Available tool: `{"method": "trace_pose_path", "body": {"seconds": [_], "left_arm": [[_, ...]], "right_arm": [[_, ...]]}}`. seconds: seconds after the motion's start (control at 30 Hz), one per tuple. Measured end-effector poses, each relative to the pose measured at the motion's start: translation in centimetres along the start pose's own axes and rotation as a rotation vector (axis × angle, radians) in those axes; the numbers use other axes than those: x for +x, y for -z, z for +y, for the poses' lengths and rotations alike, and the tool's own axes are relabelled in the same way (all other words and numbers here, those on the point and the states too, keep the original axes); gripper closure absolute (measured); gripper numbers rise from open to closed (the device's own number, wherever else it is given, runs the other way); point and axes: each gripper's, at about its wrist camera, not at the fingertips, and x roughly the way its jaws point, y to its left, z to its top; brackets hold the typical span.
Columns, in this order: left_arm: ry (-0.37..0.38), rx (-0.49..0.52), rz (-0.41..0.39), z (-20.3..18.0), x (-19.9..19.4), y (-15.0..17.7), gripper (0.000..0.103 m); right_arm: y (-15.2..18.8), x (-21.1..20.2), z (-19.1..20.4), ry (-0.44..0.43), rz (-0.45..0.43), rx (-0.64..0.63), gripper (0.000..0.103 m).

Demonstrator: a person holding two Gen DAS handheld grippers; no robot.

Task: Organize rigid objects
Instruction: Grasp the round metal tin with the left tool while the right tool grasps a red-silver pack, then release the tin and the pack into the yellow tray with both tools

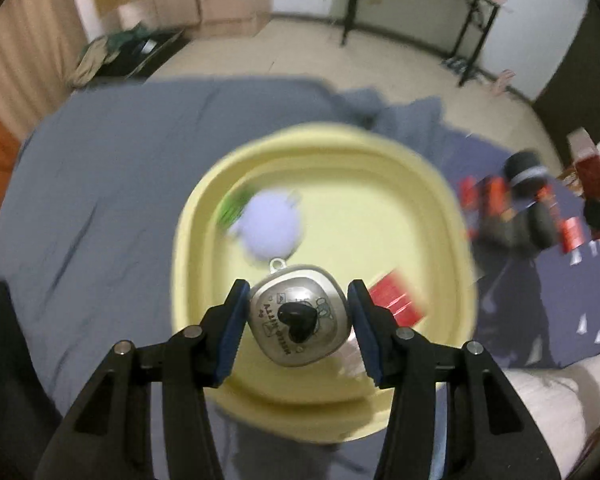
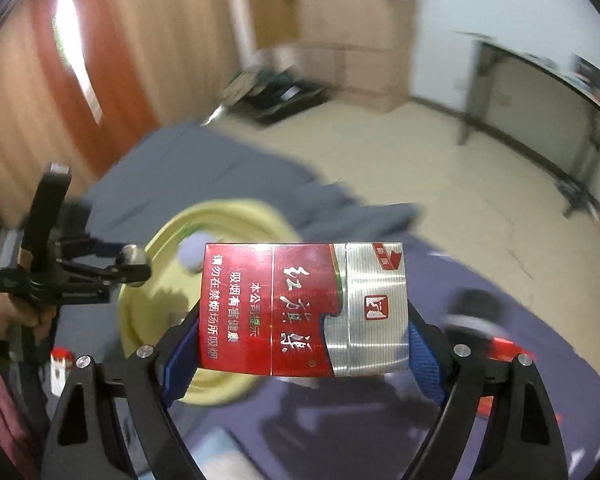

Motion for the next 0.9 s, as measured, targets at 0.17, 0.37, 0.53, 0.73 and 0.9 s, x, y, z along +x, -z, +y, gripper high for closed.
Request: {"method": "trace_pose_path", "body": {"seconds": [0.17, 0.37, 0.53, 0.73, 0.9], "left_arm": [[0.017, 0.053, 0.048, -0.1, 3.8, 1.0, 0.051], [0.032, 0.104, 0.087, -0.5, 6.7, 0.9, 0.051], [0.036, 0.098, 0.075, 0.0, 7.6, 0.9, 0.051], [0.032, 0.108, 0.075, -0.4, 7.5, 1.6, 0.037], [0.022, 0.104, 0.017, -1.2, 5.0, 1.6, 0.003]], "right_arm": [[0.0, 8.7, 6.7, 0.043, 0.144, -0.126, 0.015], [-1.6, 15.3, 9.3, 0.076, 0.215, -0.189, 0.016], [-1.4, 19.8, 8.4, 0.078, 0.24, -0.167, 0.015], [-0.9, 19.9, 7.9, 0.048, 0.226, -0.129, 0.008], [-1.4, 13.8, 5.7, 0.044, 0.102, -0.021, 0.001]]}}
